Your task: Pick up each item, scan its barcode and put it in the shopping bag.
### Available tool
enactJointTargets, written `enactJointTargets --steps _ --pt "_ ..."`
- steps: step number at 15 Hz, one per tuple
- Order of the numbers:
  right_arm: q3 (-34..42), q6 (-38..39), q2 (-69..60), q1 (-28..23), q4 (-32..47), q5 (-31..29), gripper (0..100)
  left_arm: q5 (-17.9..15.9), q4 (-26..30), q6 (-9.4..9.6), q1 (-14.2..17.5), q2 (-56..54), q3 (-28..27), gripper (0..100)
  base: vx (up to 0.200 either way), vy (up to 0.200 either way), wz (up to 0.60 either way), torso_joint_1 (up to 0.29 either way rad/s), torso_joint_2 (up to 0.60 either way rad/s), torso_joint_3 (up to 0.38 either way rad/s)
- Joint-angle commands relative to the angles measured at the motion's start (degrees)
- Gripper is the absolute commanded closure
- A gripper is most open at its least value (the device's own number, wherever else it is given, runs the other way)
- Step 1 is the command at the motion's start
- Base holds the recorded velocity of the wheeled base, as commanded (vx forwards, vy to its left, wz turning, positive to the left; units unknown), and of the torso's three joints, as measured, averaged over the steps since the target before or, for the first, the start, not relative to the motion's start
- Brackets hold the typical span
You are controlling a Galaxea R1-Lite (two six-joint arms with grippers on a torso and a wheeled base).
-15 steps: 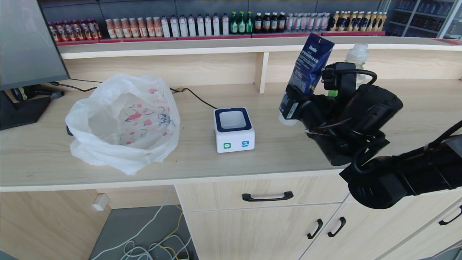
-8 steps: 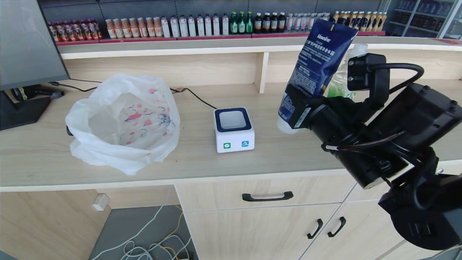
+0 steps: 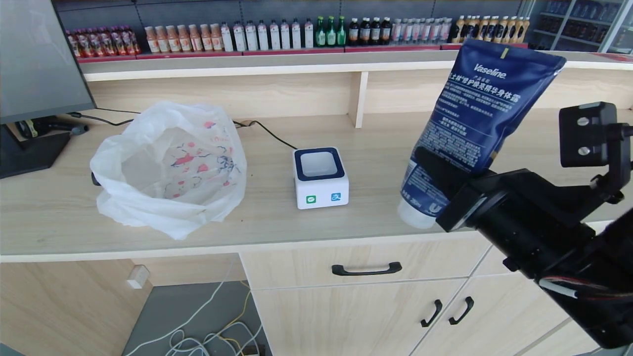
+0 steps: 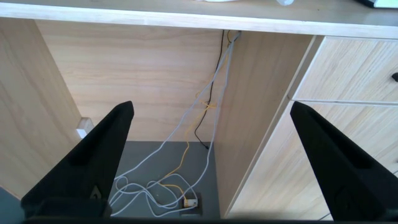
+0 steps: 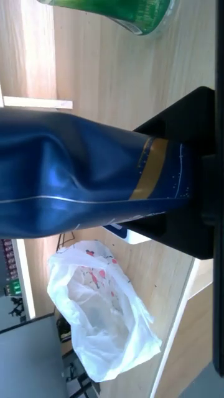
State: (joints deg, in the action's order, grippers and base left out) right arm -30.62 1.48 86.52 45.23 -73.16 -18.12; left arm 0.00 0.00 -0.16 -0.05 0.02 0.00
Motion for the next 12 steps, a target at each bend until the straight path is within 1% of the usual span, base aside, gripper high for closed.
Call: enactJointTargets --steps 1,4,6,9,10,11,12 --pt "3.64 0.19 -4.87 0.12 -0.06 -0.17 100 0.0 0.0 -0.02 0.05 -0.02 0.0 0 0.0 0.0 0.0 0.0 0.0 0.0" --pt "7.33 0.37 -6.54 0.12 -0.15 0.01 100 0.0 0.0 -0.02 -0.04 -0.02 0.0 0 0.0 0.0 0.0 0.0 0.0 0.0" --pt "7.68 1.51 -6.27 0.21 -0.15 1.33 100 0.0 0.0 -0.02 0.05 -0.02 0.0 0 0.0 0.0 0.0 0.0 0.0 0.0" --pt "8.83 3.36 -5.13 -0.05 -0.15 7.13 100 0.0 0.0 -0.02 -0.04 -0.02 0.0 0 0.0 0.0 0.0 0.0 0.0 0.0" --pt "10.14 4.94 -5.31 -0.05 -0.41 10.64 100 0.0 0.0 -0.02 -0.04 -0.02 0.0 0 0.0 0.0 0.0 0.0 0.0 0.0" --pt "10.41 5.82 -5.48 -0.05 -0.5 12.14 100 0.0 0.0 -0.02 0.05 -0.02 0.0 0 0.0 0.0 0.0 0.0 0.0 0.0" --pt "10.5 9.69 -6.45 -0.05 -0.67 16.45 100 0.0 0.0 -0.02 -0.04 -0.02 0.0 0 0.0 0.0 0.0 0.0 0.0 0.0"
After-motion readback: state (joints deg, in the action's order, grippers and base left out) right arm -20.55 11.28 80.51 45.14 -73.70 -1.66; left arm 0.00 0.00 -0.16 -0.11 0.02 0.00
